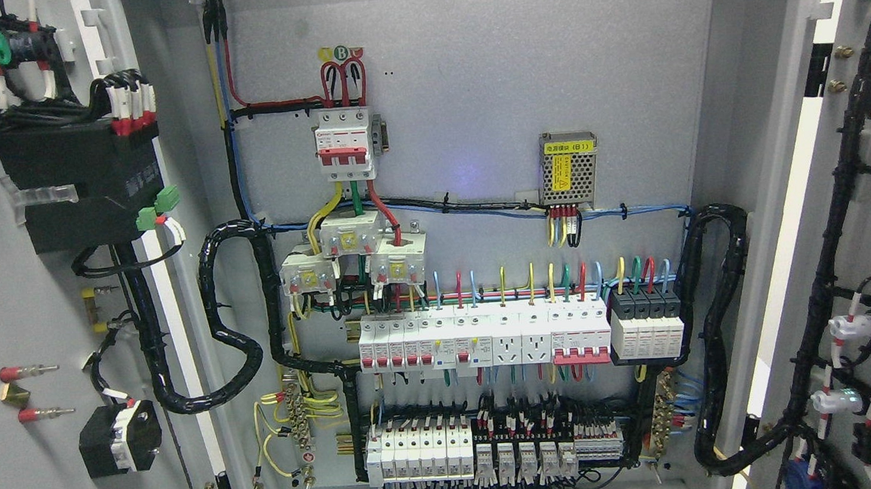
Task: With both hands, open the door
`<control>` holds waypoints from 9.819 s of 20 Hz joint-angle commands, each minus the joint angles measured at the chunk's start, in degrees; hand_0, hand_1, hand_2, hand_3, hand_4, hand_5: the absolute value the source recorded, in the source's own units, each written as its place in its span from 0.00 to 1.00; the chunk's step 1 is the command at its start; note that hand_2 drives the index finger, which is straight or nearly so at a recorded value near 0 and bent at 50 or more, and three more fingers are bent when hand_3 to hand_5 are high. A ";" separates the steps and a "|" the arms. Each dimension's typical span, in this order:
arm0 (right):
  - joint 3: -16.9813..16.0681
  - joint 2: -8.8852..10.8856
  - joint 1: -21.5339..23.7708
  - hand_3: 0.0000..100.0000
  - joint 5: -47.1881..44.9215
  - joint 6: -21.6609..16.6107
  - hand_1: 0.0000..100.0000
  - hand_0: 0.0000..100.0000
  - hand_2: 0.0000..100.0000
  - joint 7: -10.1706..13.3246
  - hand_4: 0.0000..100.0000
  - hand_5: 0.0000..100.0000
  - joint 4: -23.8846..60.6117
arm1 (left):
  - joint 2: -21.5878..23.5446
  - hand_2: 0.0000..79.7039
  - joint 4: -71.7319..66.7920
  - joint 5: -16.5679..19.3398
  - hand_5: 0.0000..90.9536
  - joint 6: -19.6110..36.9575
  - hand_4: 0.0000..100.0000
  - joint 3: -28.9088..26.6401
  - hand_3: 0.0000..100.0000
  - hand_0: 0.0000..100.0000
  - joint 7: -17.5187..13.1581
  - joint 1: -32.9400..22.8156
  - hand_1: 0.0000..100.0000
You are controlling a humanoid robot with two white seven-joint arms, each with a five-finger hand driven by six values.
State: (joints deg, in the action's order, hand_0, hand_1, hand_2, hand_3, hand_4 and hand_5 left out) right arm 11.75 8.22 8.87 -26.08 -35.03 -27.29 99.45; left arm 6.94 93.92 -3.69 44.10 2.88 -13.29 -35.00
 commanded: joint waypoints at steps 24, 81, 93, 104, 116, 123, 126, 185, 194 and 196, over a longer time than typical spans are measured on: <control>-18.34 11.29 9.15 0.00 -0.72 -8.12 0.00 0.38 0.00 -0.05 0.00 0.00 17.97 | -5.01 0.00 22.45 -2.11 0.00 41.23 0.00 -1.47 0.00 0.00 2.04 12.59 0.00; -35.30 10.41 16.09 0.00 -16.19 -5.83 0.00 0.38 0.00 0.04 0.00 0.00 11.55 | 19.08 0.00 -26.14 -29.62 0.00 41.24 0.00 -27.14 0.00 0.00 1.78 37.72 0.00; -36.89 9.62 16.18 0.00 -18.39 -5.83 0.00 0.38 0.00 0.04 0.00 0.00 9.09 | 19.08 0.00 -31.52 -27.69 0.00 33.06 0.00 -26.35 0.00 0.00 1.78 42.39 0.00; -38.56 9.35 16.36 0.00 -20.76 -5.83 0.00 0.38 0.00 0.04 0.00 0.00 7.60 | 19.25 0.00 -30.03 -28.04 0.00 33.06 0.00 -25.83 0.00 0.00 1.69 42.12 0.00; -39.00 9.27 16.71 0.00 -21.03 -5.83 0.00 0.38 0.00 0.04 0.00 0.00 6.02 | 16.45 0.00 -12.37 -28.13 0.00 33.06 0.00 -18.89 0.00 0.00 1.96 32.46 0.00; -39.44 9.09 17.06 0.00 -23.93 -5.92 0.00 0.38 0.00 0.39 0.00 0.00 5.84 | 8.45 0.00 0.03 -22.53 0.00 32.80 0.00 -11.77 0.00 0.00 1.87 26.31 0.00; -39.09 9.09 17.76 0.00 -23.93 -6.01 0.00 0.38 0.00 0.30 0.00 0.00 6.10 | 4.32 0.00 0.48 -16.98 0.00 32.80 0.00 -8.70 0.00 0.00 1.87 24.11 0.00; 7.85 7.69 34.04 0.00 -13.58 -7.59 0.00 0.38 0.00 -0.40 0.00 0.00 -53.79 | -8.25 0.00 -88.80 -3.96 0.00 30.53 0.00 -1.30 0.00 0.00 1.60 21.89 0.00; 6.97 -4.96 10.49 0.00 -5.12 -6.54 0.00 0.38 0.00 0.04 0.00 0.00 -98.11 | -9.14 0.00 -97.43 -4.58 0.00 -4.61 0.00 -2.88 0.00 0.00 1.69 32.97 0.00; 6.97 -5.76 8.81 0.00 -4.24 -3.13 0.00 0.38 0.00 0.39 0.00 0.00 -99.36 | -9.14 0.00 -97.35 -4.58 0.00 -9.37 0.00 -2.88 0.00 0.00 1.69 33.33 0.00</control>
State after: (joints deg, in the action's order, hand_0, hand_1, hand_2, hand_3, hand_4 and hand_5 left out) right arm 17.83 11.26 27.28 -33.63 -40.96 -27.41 35.23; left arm -0.03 12.59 -8.11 40.85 0.40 -11.76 -6.02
